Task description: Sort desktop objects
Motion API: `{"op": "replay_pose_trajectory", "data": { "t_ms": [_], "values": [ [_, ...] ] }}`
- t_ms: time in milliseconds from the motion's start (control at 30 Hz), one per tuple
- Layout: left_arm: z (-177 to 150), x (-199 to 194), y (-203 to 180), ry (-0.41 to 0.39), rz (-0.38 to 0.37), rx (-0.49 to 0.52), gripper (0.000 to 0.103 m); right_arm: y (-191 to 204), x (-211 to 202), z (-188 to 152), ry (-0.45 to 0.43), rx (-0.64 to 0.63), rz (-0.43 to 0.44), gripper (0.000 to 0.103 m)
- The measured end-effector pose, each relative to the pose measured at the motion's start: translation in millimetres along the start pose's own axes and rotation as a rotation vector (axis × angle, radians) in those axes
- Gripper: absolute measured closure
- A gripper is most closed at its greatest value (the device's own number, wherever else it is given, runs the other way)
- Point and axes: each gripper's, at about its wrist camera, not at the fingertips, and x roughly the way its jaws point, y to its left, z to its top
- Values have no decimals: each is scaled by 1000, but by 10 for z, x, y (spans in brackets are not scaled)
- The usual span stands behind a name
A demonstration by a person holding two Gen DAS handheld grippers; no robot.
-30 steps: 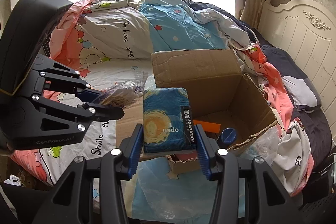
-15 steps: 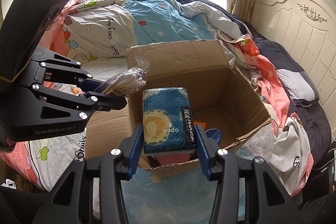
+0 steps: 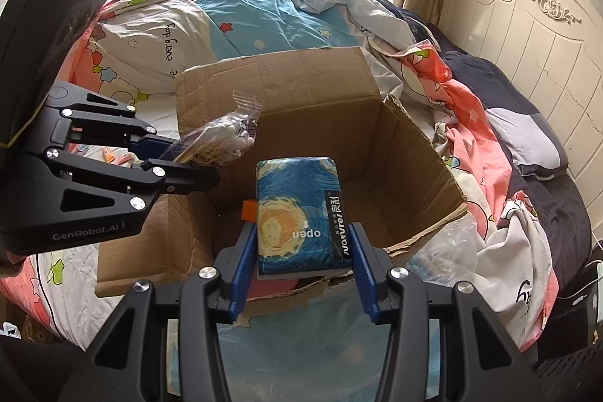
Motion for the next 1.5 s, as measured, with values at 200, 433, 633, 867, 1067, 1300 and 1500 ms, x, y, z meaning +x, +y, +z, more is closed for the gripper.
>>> {"op": "replay_pose_trajectory", "data": {
  "t_ms": [200,433,633,867,1067,1300,1500],
  "values": [
    [4,162,12,10,-3,-1,87,-104,150,15,19,-2,-3,59],
    [87,287,9,11,-6,11,87,-107,287,49,29,-15,-1,59],
    [170,406,-53,12,-9,32,87,-144,383,71,40,-21,-4,59],
    [211,564,-103,23,-9,36,87,-210,459,56,58,-24,-12,59],
    [193,619,-105,38,-8,38,87,-248,489,96,62,-6,-15,59],
    [163,573,-75,38,79,36,46,-229,452,112,63,11,-19,58],
    [151,535,-73,38,96,60,38,-216,390,147,40,17,-52,52]
  ]
}}
